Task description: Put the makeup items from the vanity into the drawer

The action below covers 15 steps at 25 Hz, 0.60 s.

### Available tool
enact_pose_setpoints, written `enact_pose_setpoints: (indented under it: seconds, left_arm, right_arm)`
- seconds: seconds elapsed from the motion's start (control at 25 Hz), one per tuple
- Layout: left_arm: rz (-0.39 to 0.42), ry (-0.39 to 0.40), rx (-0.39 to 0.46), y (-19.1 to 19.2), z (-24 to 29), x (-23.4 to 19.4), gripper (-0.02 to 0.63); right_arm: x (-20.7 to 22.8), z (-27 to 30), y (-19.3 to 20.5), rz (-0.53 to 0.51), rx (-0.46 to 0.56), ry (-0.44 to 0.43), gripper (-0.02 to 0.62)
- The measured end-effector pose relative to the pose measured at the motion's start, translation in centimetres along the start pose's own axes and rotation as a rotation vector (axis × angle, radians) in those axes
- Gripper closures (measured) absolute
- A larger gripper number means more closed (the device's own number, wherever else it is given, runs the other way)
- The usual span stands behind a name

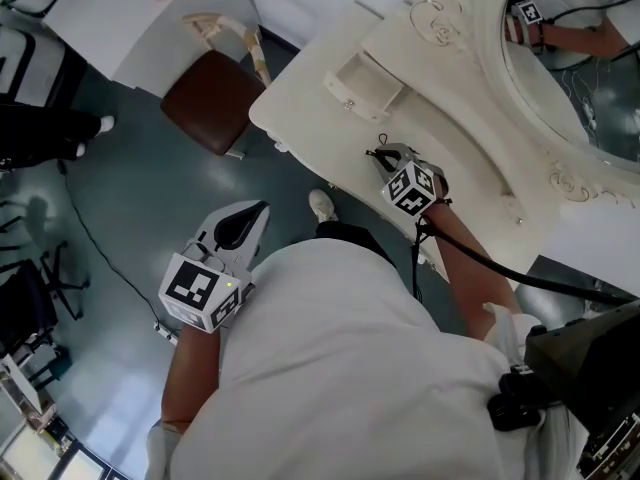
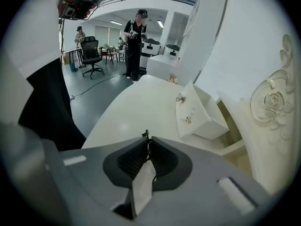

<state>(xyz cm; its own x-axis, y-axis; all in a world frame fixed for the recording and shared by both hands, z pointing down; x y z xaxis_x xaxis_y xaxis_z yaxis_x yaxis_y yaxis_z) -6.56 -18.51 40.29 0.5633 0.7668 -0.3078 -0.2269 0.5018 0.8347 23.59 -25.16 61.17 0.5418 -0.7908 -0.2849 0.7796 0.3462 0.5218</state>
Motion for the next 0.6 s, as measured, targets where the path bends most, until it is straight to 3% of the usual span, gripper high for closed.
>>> enact_pose_setpoints:
  seconds: [0.6]
  left_arm:
    - [0.032,0.042,0.002,-2.4,3.5,-0.9,0.604]
  right_arm:
    - [3.2,-6.2,-1.6,0.058,0.039,-0.067,0.581]
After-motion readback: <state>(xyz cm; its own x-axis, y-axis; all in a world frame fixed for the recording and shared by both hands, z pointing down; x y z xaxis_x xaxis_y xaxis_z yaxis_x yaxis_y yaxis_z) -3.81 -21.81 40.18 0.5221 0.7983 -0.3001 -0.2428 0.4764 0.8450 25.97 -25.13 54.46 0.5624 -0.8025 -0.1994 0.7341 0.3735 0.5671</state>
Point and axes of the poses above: the fingertips, and each gripper's own axes: z forward along the fingers, x to its right, y out of its underside, the point moved 8 cm from there along -z, backward along the fingers, and after that the axes turned 4 degrees about y, right-handed, at the moved point
